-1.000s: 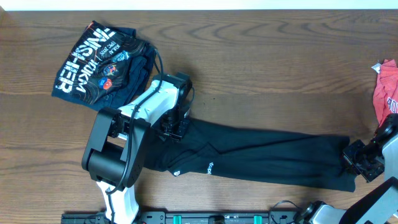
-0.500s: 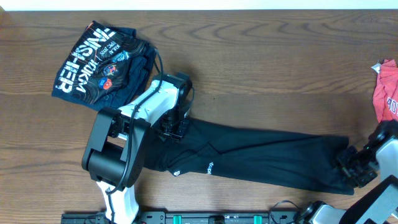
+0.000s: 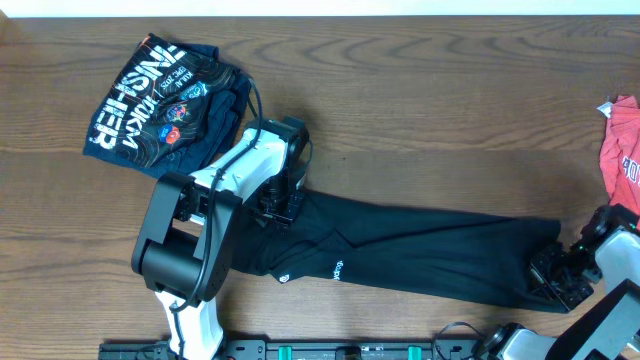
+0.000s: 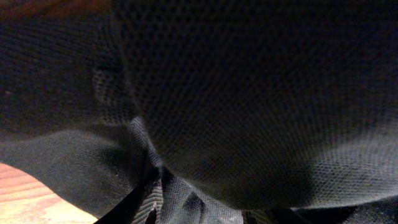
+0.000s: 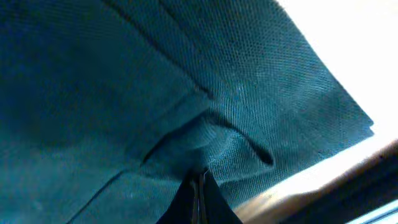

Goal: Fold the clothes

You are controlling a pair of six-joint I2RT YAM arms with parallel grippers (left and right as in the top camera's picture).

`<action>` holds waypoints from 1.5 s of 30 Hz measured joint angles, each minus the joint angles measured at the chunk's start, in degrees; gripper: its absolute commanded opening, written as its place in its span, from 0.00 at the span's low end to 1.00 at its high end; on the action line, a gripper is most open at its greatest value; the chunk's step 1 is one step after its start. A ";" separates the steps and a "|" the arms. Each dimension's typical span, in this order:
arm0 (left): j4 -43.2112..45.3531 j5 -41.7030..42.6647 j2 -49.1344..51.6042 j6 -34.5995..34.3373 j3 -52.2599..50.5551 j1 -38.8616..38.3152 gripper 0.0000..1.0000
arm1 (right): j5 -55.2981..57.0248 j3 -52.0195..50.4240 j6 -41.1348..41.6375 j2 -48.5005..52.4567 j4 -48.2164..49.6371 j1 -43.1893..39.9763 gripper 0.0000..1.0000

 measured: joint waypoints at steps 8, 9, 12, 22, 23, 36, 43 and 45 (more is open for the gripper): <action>0.00 0.00 0.00 0.02 0.00 0.00 0.42 | 0.44 7.26 -0.20 0.00 -3.82 -1.75 0.01; 0.00 0.00 0.00 0.00 0.00 0.00 0.42 | 0.55 7.45 -0.20 0.00 -3.96 -1.99 0.01; 0.00 0.00 0.00 0.02 0.00 0.00 0.42 | 1.57 7.48 -0.15 0.00 -4.35 -2.89 0.01; 0.17 0.00 0.00 0.02 0.00 0.00 0.42 | 3.21 7.48 0.33 0.00 -7.15 -5.18 0.04; 0.15 0.00 0.00 0.02 0.00 0.00 0.42 | 3.28 7.48 0.37 0.00 -7.06 -5.18 0.03; -1.27 0.02 0.00 0.02 0.00 2.99 0.42 | 4.94 7.48 1.64 0.00 -5.57 -6.64 0.05; -1.40 0.04 0.00 0.02 0.00 3.37 0.42 | 4.55 7.10 2.89 0.00 -2.16 -6.69 0.45; -1.07 0.07 0.00 0.02 0.00 3.39 0.43 | 3.08 5.86 2.91 -0.02 1.20 -6.69 0.42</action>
